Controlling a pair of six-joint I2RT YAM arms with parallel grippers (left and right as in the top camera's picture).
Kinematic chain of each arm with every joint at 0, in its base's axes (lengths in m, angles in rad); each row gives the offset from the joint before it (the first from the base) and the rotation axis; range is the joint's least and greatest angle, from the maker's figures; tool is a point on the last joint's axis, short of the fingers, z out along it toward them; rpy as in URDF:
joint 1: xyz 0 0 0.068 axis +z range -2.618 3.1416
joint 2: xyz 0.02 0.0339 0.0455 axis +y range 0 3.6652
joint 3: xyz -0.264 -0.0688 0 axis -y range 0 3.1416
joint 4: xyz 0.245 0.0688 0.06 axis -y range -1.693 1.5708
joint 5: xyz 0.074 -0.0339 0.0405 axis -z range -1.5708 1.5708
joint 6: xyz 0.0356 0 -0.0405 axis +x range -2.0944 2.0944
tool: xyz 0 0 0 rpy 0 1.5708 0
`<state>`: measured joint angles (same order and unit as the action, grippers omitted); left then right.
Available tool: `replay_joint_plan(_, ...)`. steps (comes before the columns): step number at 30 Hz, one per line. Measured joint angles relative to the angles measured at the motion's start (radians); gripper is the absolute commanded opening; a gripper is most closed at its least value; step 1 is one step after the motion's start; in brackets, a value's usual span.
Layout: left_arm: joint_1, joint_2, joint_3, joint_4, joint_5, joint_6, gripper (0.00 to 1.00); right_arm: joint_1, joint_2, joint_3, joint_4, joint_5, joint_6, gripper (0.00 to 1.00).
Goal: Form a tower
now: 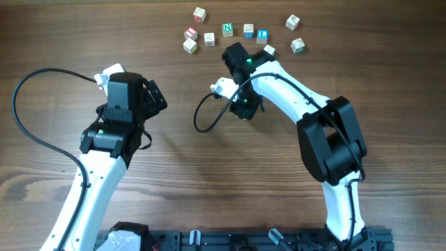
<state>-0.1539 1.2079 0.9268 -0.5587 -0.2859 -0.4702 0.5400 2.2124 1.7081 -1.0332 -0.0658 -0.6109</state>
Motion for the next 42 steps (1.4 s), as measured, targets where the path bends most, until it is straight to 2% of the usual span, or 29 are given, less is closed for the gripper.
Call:
replay_joint_plan(1,0.000,0.000,0.000,0.000,0.000,0.000,1.00,0.000,0.000,0.000,0.000,0.000,0.013,0.38)
replay_joint_plan(2,0.000,0.000,0.000,0.000,0.000,0.000,1.00,0.000,0.000,0.000,0.001,0.000,0.030,0.43)
replay_joint_plan(6,0.000,0.000,0.000,0.000,0.000,0.000,1.00,0.000,0.001,0.000,0.001,0.000,0.068,0.43)
replay_joint_plan(7,0.000,0.000,0.000,0.000,0.000,0.000,1.00,0.000,0.001,0.000,0.001,0.000,0.073,0.41)
replay_joint_plan(9,0.000,0.000,0.000,0.000,0.000,0.000,1.00,0.000,0.001,0.000,0.002,0.000,0.090,0.30)
replay_joint_plan(13,0.000,0.000,0.000,0.000,0.000,0.000,1.00,0.000,0.001,0.000,0.003,0.000,0.113,0.17)
replay_joint_plan(20,0.000,0.000,0.000,0.000,0.000,0.000,1.00,0.000,0.001,0.002,0.003,-0.001,0.200,0.14)
replay_joint_plan(23,0.000,0.000,0.000,0.000,0.000,0.000,1.00,0.000,0.001,0.008,0.000,0.035,0.336,0.14)
replay_joint_plan(24,0.000,0.000,0.000,0.000,0.000,0.000,1.00,0.000,0.002,0.021,0.000,0.071,0.454,0.14)
replay_joint_plan(29,0.000,0.000,0.000,0.000,0.000,0.000,1.00,-0.001,0.002,0.032,0.003,0.083,0.775,0.23)
replay_joint_plan(31,0.000,0.000,0.000,0.000,0.000,0.000,1.00,-0.001,0.002,0.032,0.003,0.066,0.823,0.26)
replay_joint_plan(32,0.000,0.000,0.000,0.000,0.000,0.000,1.00,-0.001,0.002,0.032,0.003,0.062,0.846,0.32)
replay_joint_plan(34,0.000,0.000,0.000,0.000,0.000,0.000,1.00,-0.001,0.002,0.032,0.005,0.057,0.872,0.38)
replay_joint_plan(42,0.000,0.000,0.000,0.000,0.000,0.000,1.00,-0.001,0.002,0.032,0.009,0.047,0.895,0.58)
